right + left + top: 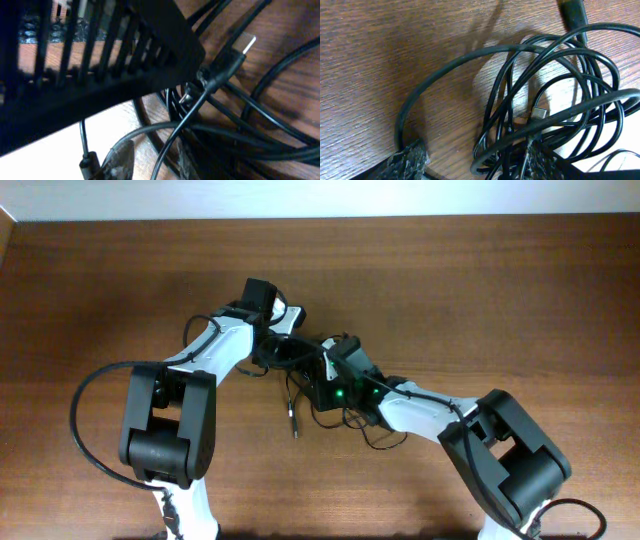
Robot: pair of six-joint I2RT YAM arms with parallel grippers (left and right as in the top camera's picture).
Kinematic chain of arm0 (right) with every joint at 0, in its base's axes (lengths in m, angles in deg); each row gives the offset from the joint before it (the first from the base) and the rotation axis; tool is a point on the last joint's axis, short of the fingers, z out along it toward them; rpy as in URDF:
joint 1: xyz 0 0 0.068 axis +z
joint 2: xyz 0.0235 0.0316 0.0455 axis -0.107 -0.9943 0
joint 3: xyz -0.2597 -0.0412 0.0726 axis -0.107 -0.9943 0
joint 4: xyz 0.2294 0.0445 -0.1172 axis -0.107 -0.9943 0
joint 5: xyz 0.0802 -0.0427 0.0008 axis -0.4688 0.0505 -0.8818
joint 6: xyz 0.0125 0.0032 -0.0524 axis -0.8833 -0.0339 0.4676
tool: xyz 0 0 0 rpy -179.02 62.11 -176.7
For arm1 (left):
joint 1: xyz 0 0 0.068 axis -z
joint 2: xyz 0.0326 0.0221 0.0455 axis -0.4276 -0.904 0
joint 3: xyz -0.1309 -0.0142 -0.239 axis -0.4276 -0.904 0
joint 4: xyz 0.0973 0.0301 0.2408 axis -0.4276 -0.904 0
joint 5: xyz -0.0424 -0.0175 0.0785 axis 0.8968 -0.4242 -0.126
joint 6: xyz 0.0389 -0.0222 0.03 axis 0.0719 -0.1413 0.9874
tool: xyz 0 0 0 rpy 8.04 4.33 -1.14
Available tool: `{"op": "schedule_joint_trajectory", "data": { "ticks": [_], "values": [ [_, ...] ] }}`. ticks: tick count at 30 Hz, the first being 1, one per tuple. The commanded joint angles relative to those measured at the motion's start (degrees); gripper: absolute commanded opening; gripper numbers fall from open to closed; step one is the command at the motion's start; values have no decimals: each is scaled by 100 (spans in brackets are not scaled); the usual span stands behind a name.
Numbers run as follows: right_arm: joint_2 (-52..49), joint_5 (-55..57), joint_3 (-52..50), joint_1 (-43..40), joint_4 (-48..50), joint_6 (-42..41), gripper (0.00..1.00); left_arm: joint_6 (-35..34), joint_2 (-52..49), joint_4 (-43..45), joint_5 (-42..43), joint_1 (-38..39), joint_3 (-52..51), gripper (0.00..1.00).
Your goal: Untangle cables
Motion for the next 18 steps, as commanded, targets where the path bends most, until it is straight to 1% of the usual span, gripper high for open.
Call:
{"op": "schedule_joint_trajectory", "data": {
  "ticks": [1,4,5,6,8,12,14,16,18],
  "values": [
    [-323,798,-68,166,-114,-33,23,26,-164,-31,-210,-31,-111,68],
    [-323,741,-68,203,-116,-42,19,26,-164,-33,-208,-31,-111,68],
    [-293,479,-66,192,-111,-42,13,26,-164,-33,-208,-31,-111,68],
    [-216,186,-61,162,-114,-42,4,26,-164,-33,-208,-31,-111,68],
    [142,-138,-61,39,-243,-42,4,26,-164,-33,-210,-31,-111,68],
    [1331,-369,-61,-142,-933,-13,4,24,-164,-33,-210,-31,-111,68],
    [2098,-385,-61,-251,-1235,7,4,-85,-164,-33,-212,-33,-111,73],
    [2643,-389,-61,-444,-1591,7,4,-83,-164,-33,-212,-37,-111,74],
    [2981,-387,-63,-691,-1939,44,4,-83,-164,-33,-210,-35,-111,75]
  ]
}}
